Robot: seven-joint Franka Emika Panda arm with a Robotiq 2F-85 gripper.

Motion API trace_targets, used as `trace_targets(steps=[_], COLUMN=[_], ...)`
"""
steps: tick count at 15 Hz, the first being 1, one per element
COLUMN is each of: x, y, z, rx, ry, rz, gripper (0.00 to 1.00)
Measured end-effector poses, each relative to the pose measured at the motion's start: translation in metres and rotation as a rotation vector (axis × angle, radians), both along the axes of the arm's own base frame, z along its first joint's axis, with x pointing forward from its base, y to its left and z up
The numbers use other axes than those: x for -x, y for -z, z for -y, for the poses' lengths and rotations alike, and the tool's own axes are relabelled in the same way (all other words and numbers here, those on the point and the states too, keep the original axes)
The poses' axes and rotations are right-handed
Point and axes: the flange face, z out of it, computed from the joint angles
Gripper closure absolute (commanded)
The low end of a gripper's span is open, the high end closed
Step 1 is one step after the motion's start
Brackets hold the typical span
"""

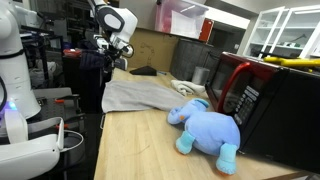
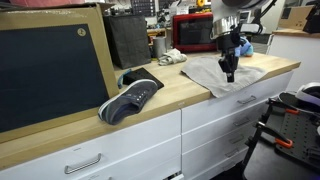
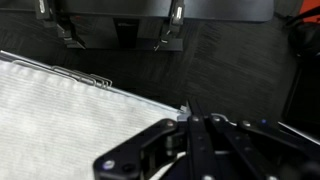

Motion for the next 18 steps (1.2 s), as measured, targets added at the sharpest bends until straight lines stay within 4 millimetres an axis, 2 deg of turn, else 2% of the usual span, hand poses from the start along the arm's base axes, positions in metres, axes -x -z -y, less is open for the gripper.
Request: trace_targets(steps=[4, 6, 8, 10, 14, 18], x=[-0.028, -0.044, -0.059, -0.075, -0.112, -0.145], y=[-0.064, -0.085, -0.096, -0.097, -0.083, -0.058], z=[0.025, 0.027, 0.02, 0.004, -0.027, -0.029], rx=[-0.04, -0.037, -0.022, -0.001, 0.047, 0.131], ry=[0.088, 0.145, 0.199, 0.251, 0.339, 0.406], rz=[0.077, 0.122, 0.169, 0.219, 0.293, 0.318], gripper=[1.0, 1.0, 1.0, 1.0, 1.0, 1.0])
